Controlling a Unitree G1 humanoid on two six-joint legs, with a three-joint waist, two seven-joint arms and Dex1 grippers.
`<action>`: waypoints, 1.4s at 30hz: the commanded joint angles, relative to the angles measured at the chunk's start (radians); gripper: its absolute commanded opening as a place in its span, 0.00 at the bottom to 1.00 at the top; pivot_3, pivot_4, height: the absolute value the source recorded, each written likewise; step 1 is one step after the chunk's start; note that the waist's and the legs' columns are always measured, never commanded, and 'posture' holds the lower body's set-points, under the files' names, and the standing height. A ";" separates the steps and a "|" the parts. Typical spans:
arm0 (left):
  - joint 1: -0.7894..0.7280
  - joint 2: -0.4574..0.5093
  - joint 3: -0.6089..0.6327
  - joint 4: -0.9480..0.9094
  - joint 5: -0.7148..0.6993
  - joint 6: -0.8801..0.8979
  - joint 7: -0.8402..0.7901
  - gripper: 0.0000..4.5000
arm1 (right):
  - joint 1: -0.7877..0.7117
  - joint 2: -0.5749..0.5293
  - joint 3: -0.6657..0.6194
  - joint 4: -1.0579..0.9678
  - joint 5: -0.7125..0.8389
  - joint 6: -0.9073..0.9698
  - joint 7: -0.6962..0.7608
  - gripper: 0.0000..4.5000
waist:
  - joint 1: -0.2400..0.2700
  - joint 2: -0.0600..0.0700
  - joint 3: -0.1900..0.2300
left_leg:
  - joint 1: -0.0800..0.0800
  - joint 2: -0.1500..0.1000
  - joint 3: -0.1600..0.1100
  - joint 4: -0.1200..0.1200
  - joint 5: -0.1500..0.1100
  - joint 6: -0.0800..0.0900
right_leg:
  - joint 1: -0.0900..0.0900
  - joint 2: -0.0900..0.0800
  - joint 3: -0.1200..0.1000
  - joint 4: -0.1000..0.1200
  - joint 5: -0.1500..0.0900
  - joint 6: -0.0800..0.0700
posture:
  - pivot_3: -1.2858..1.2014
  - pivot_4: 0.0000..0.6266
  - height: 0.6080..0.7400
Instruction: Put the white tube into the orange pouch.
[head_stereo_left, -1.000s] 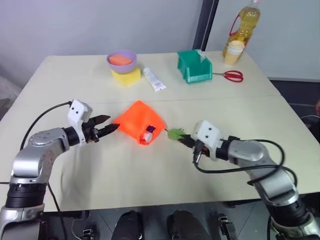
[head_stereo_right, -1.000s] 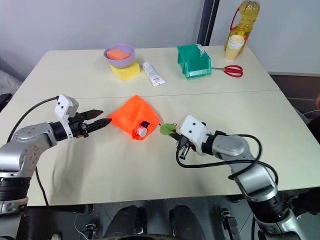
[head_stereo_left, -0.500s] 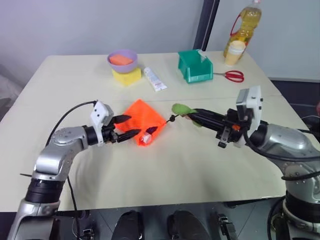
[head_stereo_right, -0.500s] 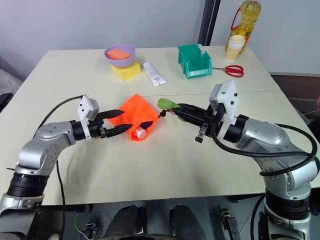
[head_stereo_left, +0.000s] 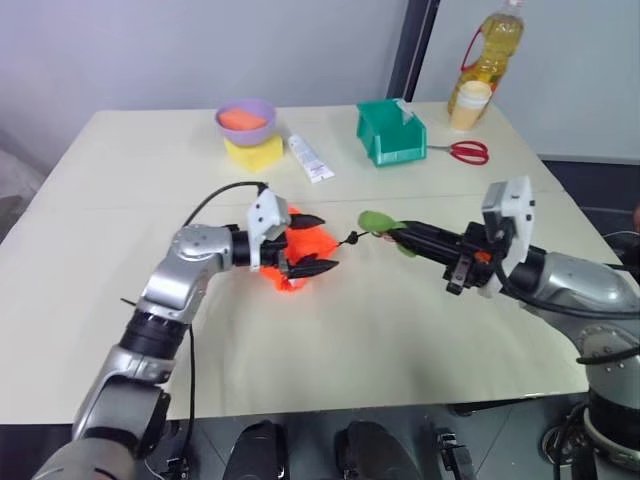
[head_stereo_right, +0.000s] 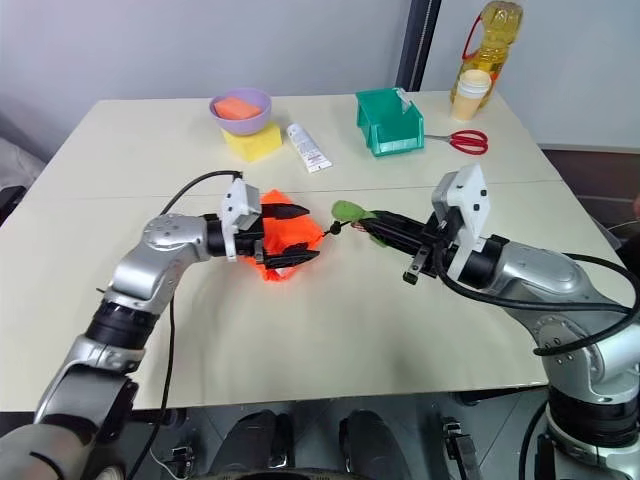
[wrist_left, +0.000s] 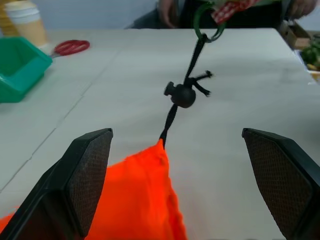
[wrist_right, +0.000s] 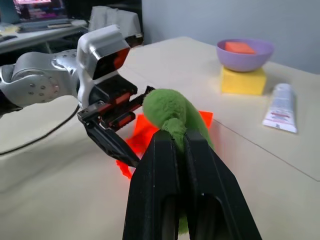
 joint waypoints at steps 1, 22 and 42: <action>-0.066 -0.034 -0.016 0.094 0.014 -0.050 -0.062 0.98 | 0.025 -0.021 -0.040 -0.041 0.028 -0.028 -0.003 0.00 | 0.001 0.000 0.000 | 0.000 0.000 0.000 0.000 0.000 0.000 | 0.000 0.000 0.000 0.000 0.000 0.000 | 0.52 0.24 1.00; -0.229 -0.156 -0.025 0.390 0.138 -0.252 -0.198 0.90 | 0.076 -0.036 -0.028 -0.067 0.056 -0.062 -0.059 0.00 | 0.018 0.000 0.000 | -0.002 0.000 0.001 0.002 0.000 0.000 | -0.001 0.001 0.001 0.000 0.000 0.000 | 0.52 0.24 1.00; -0.254 -0.188 0.009 0.432 0.140 -0.339 -0.194 0.49 | 0.105 -0.045 -0.011 -0.078 0.046 -0.086 -0.079 0.00 | 0.018 0.000 0.000 | -0.002 0.000 0.000 0.003 0.000 0.000 | -0.002 0.001 0.001 0.001 0.000 0.000 | 0.52 0.24 1.00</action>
